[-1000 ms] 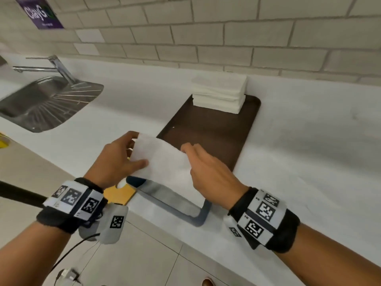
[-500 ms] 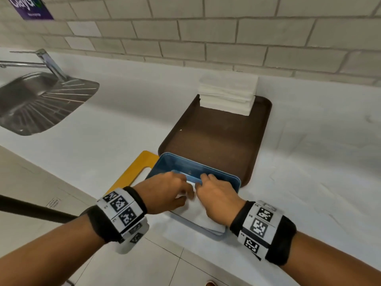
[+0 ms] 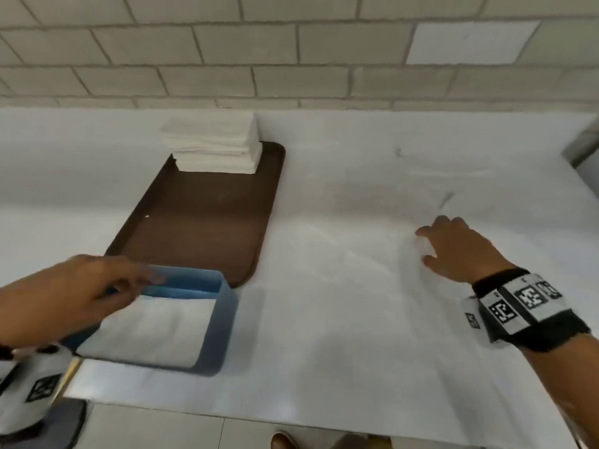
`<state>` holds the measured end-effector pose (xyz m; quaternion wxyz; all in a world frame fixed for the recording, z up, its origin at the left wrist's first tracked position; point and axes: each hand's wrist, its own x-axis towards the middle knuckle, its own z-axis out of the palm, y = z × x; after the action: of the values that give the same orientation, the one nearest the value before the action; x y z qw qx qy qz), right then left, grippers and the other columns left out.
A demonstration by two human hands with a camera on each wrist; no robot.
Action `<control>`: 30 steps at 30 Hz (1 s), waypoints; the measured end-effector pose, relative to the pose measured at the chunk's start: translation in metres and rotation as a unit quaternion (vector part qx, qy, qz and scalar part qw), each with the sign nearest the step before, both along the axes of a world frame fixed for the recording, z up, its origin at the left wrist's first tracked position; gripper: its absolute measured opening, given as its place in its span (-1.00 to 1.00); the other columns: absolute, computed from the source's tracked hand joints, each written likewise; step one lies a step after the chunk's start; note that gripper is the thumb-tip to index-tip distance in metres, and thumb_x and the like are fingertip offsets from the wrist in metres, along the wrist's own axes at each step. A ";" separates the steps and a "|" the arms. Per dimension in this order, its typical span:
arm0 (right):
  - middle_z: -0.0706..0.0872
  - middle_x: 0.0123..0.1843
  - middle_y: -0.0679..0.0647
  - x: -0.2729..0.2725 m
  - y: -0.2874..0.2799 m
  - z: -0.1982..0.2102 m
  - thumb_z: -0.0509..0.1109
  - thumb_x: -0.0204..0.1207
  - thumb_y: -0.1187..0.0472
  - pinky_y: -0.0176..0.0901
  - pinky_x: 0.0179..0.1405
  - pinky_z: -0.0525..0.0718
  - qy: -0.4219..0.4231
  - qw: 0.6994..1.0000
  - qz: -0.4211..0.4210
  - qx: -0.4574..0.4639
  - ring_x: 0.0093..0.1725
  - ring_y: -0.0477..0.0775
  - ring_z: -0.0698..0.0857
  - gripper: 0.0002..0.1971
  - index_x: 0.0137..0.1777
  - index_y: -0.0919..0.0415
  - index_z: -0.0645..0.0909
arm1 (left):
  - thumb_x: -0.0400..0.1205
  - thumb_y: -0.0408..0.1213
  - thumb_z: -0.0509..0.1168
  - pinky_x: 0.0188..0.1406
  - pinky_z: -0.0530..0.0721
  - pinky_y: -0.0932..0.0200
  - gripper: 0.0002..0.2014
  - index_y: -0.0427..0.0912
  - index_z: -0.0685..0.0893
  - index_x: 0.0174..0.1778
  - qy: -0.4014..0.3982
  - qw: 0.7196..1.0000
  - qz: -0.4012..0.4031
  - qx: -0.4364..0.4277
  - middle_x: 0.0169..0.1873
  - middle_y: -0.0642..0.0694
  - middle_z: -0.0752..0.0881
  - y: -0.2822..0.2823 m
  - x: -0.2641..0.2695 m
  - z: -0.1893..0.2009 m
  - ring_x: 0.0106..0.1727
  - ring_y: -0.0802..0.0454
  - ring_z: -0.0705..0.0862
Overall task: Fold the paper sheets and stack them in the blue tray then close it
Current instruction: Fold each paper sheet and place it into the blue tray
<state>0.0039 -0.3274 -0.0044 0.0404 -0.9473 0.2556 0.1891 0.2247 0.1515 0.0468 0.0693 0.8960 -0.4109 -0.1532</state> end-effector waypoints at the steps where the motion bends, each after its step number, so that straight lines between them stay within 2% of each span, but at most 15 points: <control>1: 0.36 0.49 0.13 -0.011 -0.023 -0.009 0.32 0.62 0.03 0.09 0.29 0.57 0.027 0.999 -0.022 -0.002 0.47 0.20 0.36 -0.42 0.62 0.02 0.29 | 0.57 -0.17 0.45 -0.19 0.72 0.30 -0.46 0.74 0.55 0.14 0.012 0.999 0.009 -0.031 -0.08 0.53 0.73 -0.008 -0.010 0.015 -0.12 0.48 0.73; 4: 0.34 0.46 0.12 -0.029 -0.057 -0.026 0.39 0.59 0.09 0.08 0.26 0.57 -0.002 0.999 -0.032 0.044 0.41 0.22 0.40 -0.39 0.60 0.01 0.28 | 0.65 0.13 0.28 0.00 0.70 0.31 -0.76 0.64 0.60 0.16 -0.005 0.994 0.007 -0.110 0.06 0.59 0.69 -0.059 -0.050 0.050 0.05 0.48 0.73; 8: 0.44 0.28 0.13 -0.030 -0.071 -0.034 0.32 0.58 0.39 -0.07 0.18 0.56 -0.087 0.987 -0.036 0.132 0.24 0.19 0.54 -0.48 0.52 0.06 0.40 | 0.65 0.23 0.18 -0.03 0.64 0.55 -0.69 0.49 0.63 0.29 0.030 0.990 -0.067 -0.119 0.08 0.46 0.74 -0.152 -0.123 0.074 0.08 0.50 0.73; 12: 0.56 0.25 0.17 -0.035 -0.078 -0.035 0.27 0.55 0.44 -0.20 0.04 0.52 -0.124 0.979 -0.048 0.154 0.18 0.18 0.61 -0.55 0.42 0.12 0.53 | 0.71 -0.02 0.32 0.02 0.66 0.51 -0.80 0.32 0.75 0.21 0.124 0.977 -0.058 -0.166 0.03 0.42 0.79 -0.229 -0.164 0.046 0.10 0.42 0.75; 14: 0.64 0.15 0.14 -0.043 -0.077 -0.023 0.30 0.55 0.44 -0.25 -0.07 0.54 -0.195 0.965 -0.061 0.166 0.03 0.12 0.66 -0.61 0.34 0.14 0.61 | 0.71 -0.12 0.37 0.04 0.68 0.45 -0.80 0.23 0.77 0.20 0.174 0.965 -0.023 -0.196 0.02 0.35 0.81 -0.264 -0.176 0.020 0.09 0.37 0.77; 16: 0.69 -0.01 0.02 -0.053 -0.070 0.000 0.39 0.54 0.41 -0.35 -0.23 0.61 -0.325 0.913 -0.089 0.231 -0.14 0.00 0.69 -0.68 0.23 0.09 0.65 | 0.65 -0.04 0.43 0.12 0.71 0.34 -0.72 0.17 0.71 0.29 0.234 0.944 0.018 -0.233 0.07 0.26 0.80 -0.297 -0.189 -0.005 0.13 0.31 0.77; 18: 0.71 -0.08 -0.01 -0.059 -0.055 0.026 0.47 0.51 0.39 -0.39 -0.23 0.71 -0.407 0.829 -0.101 0.370 -0.19 -0.04 0.75 -0.70 0.16 0.05 0.64 | 0.53 0.14 0.52 0.23 0.69 0.30 -0.43 0.15 0.59 0.45 0.286 0.923 0.039 -0.255 0.21 0.24 0.76 -0.326 -0.203 -0.029 0.24 0.32 0.72; 19: 0.73 -0.07 0.04 -0.059 -0.046 0.036 0.49 0.50 0.39 -0.30 -0.17 0.77 -0.415 0.783 -0.097 0.453 -0.16 0.01 0.79 -0.69 0.17 0.07 0.65 | 0.48 0.17 0.56 0.27 0.69 0.29 -0.35 0.16 0.56 0.48 0.312 0.908 0.053 -0.275 0.25 0.23 0.75 -0.340 -0.209 -0.036 0.27 0.31 0.71; 21: 0.77 -0.04 0.13 -0.051 -0.030 0.045 0.50 0.49 0.41 -0.15 -0.15 0.81 -0.389 0.709 -0.101 0.579 -0.10 0.12 0.83 -0.69 0.19 0.13 0.66 | 0.46 0.08 0.58 0.31 0.70 0.21 -0.39 0.15 0.60 0.44 0.352 0.866 0.105 -0.339 0.24 0.20 0.79 -0.359 -0.215 -0.046 0.28 0.25 0.74; 24: 0.79 -0.10 0.18 -0.028 -0.018 0.050 0.48 0.57 0.23 -0.16 -0.24 0.78 -0.336 0.682 -0.118 0.638 -0.17 0.21 0.83 -0.84 0.11 0.23 0.70 | 0.56 -0.05 0.47 0.18 0.74 0.15 -0.63 0.00 0.73 0.28 0.357 0.801 0.216 -0.429 0.11 0.05 0.86 -0.364 -0.211 -0.053 0.19 0.09 0.80; 25: 0.77 -0.15 0.19 -0.018 -0.019 0.047 0.43 0.61 0.15 -0.11 -0.22 0.80 -0.336 0.677 -0.128 0.642 -0.21 0.20 0.81 -0.80 0.08 0.29 0.71 | 0.59 -0.06 0.45 0.08 0.75 0.15 -0.67 -0.05 0.76 0.24 0.359 0.781 0.254 -0.443 0.07 0.00 0.87 -0.358 -0.209 -0.055 0.14 0.02 0.82; 26: 0.75 -0.19 0.17 -0.007 -0.022 0.043 0.39 0.64 0.09 -0.04 -0.19 0.82 -0.349 0.680 -0.139 0.630 -0.24 0.19 0.79 -0.74 0.04 0.32 0.71 | 0.63 -0.08 0.44 0.00 0.76 0.14 -0.71 -0.10 0.77 0.22 0.361 0.764 0.292 -0.449 0.04 -0.05 0.88 -0.350 -0.206 -0.057 0.11 -0.05 0.84; 27: 0.74 -0.21 0.14 0.004 -0.028 0.036 0.36 0.66 0.07 0.00 -0.15 0.83 -0.369 0.706 -0.141 0.587 -0.23 0.17 0.77 -0.72 0.01 0.31 0.71 | 0.68 -0.12 0.42 -0.03 0.77 0.12 -0.75 -0.15 0.78 0.22 0.363 0.748 0.327 -0.449 0.03 -0.08 0.88 -0.340 -0.203 -0.059 0.09 -0.10 0.85; 29: 0.77 -0.10 0.07 0.027 -0.045 0.014 0.35 0.63 0.03 0.00 -0.04 0.79 -0.374 0.818 -0.092 0.428 -0.11 0.13 0.76 -0.76 0.03 0.19 0.72 | 0.73 -0.17 0.36 -0.04 0.77 0.05 -0.77 -0.21 0.78 0.21 0.366 0.724 0.381 -0.444 0.01 -0.12 0.89 -0.318 -0.199 -0.066 0.08 -0.14 0.86; 30: 0.76 0.02 0.08 0.036 -0.051 0.000 0.36 0.62 -0.01 -0.01 0.05 0.74 -0.323 0.878 -0.046 0.349 0.01 0.13 0.74 -0.76 0.10 0.14 0.70 | 0.73 -0.18 0.35 -0.02 0.76 0.02 -0.77 -0.21 0.78 0.19 0.362 0.714 0.403 -0.445 0.01 -0.13 0.89 -0.306 -0.198 -0.069 0.07 -0.15 0.86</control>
<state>0.0403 -0.3780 -0.0039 0.4573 -0.8673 0.1893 -0.0529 0.0268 -0.1541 -0.0224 0.6581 0.7187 0.0247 -0.2229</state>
